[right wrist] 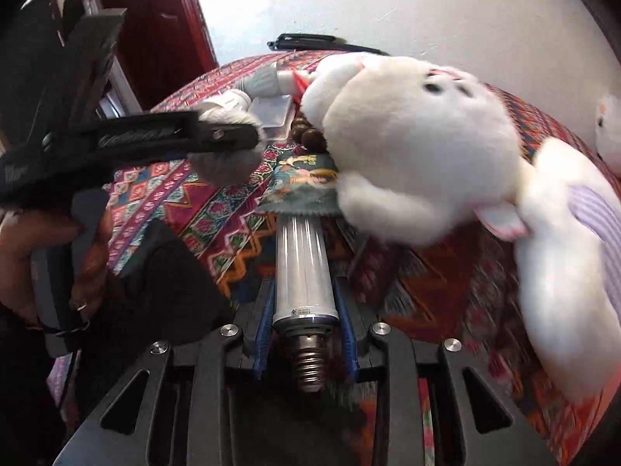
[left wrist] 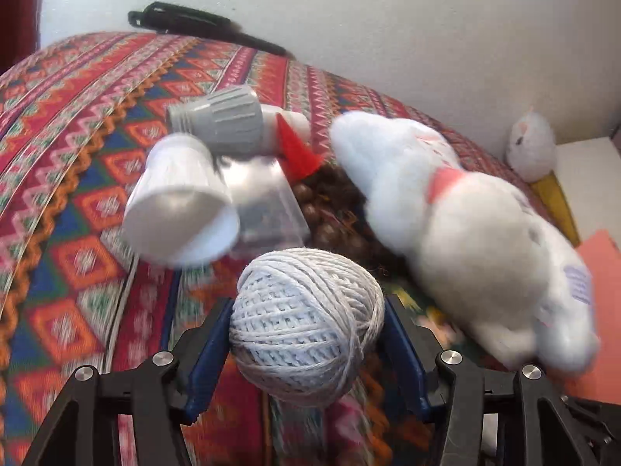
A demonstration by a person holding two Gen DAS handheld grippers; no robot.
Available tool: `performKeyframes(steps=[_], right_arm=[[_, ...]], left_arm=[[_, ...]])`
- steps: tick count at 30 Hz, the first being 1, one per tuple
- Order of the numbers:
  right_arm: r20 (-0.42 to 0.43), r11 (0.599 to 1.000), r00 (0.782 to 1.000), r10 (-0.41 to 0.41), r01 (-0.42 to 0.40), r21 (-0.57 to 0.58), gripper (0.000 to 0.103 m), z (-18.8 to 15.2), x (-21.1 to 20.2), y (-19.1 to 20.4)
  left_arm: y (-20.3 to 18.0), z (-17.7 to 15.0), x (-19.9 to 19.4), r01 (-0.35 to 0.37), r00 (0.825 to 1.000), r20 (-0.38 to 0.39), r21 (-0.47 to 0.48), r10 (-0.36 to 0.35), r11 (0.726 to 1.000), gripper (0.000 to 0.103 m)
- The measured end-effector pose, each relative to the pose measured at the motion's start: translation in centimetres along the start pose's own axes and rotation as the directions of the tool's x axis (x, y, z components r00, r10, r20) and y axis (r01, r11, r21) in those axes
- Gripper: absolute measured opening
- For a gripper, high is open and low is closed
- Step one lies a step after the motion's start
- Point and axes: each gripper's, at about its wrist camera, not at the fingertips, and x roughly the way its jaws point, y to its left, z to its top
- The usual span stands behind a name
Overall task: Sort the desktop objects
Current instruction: 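Grasp the white twine ball with the left tool while the right tool grasps the white bulb, then lift the twine ball and white bulb and carry both over the pink shoebox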
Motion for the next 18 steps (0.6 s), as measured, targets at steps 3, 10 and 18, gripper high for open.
performKeyframes(steps=[3,10,18], right_arm=[[0.017,1.0,1.0,0.002,-0.002,0.012,0.031,-1.4,-2.6,0.5],[0.054,0.999,0.999,0.007,-0.009,0.034,0.031,-5.1,-8.1,2.6],[0.076,0.998,0.997,-0.007,0.002,0.064,0.031,-9.8,-13.4,4.7]], left_arm=[[-0.5,-1.4,-3.1,0.004,1.0,0.01,0.005,-0.004,1.0,0.064],[-1.1,-5.9,-10.2,0.018,0.999,0.031,0.023,-0.019,1.0,0.064],[-4.7,-10.4,-14.3,0.07,0.998,0.002,0.116,-0.071,0.991,0.064]])
